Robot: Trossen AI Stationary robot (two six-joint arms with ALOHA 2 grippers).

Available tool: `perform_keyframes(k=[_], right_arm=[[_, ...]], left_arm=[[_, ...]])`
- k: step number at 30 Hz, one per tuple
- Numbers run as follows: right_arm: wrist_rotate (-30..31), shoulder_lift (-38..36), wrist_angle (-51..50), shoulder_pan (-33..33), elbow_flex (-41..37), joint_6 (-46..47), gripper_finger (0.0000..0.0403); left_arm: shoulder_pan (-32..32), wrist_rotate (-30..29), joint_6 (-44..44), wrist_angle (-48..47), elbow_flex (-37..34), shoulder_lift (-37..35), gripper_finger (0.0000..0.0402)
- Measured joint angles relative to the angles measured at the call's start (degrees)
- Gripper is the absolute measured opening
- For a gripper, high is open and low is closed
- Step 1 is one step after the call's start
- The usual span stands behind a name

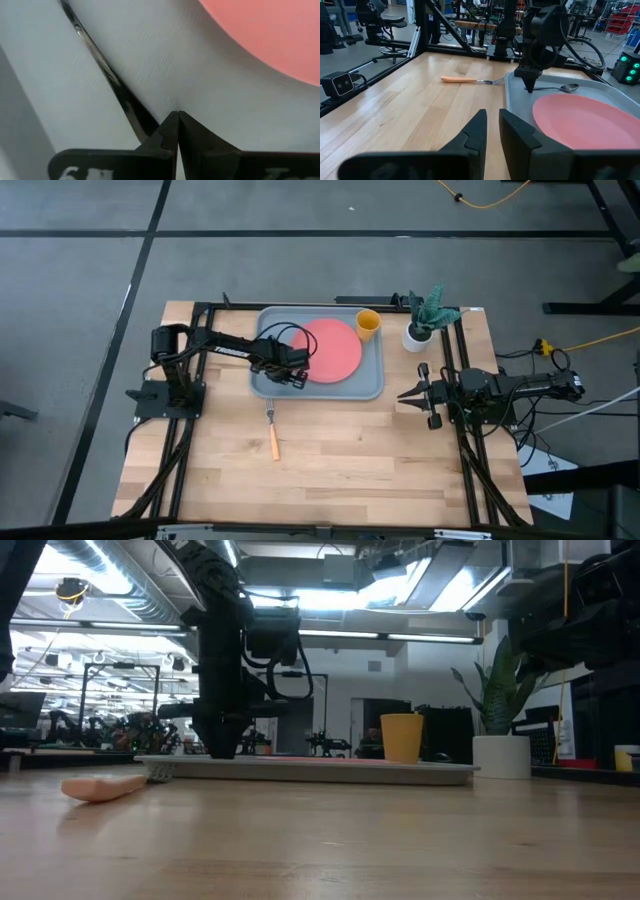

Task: Pick and place plate/cup/fork/spoon on tray
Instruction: Put the black spoon on the blue tray to the left of the pink plate

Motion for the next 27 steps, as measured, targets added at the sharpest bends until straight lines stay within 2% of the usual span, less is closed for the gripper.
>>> perform_keyframes(k=[20, 27], right_arm=[[0.0, 0.0, 0.0, 0.0, 0.0, 0.0, 0.0056], [0.0, 0.0, 0.0, 0.0, 0.0, 0.0, 0.0056]], left_arm=[[0.6, -3.0, 0.4, -2.4, 0.0, -3.8, 0.0004], [2.6, -10.0, 0.6, -7.4, 0.0, -4.8, 0.0002]])
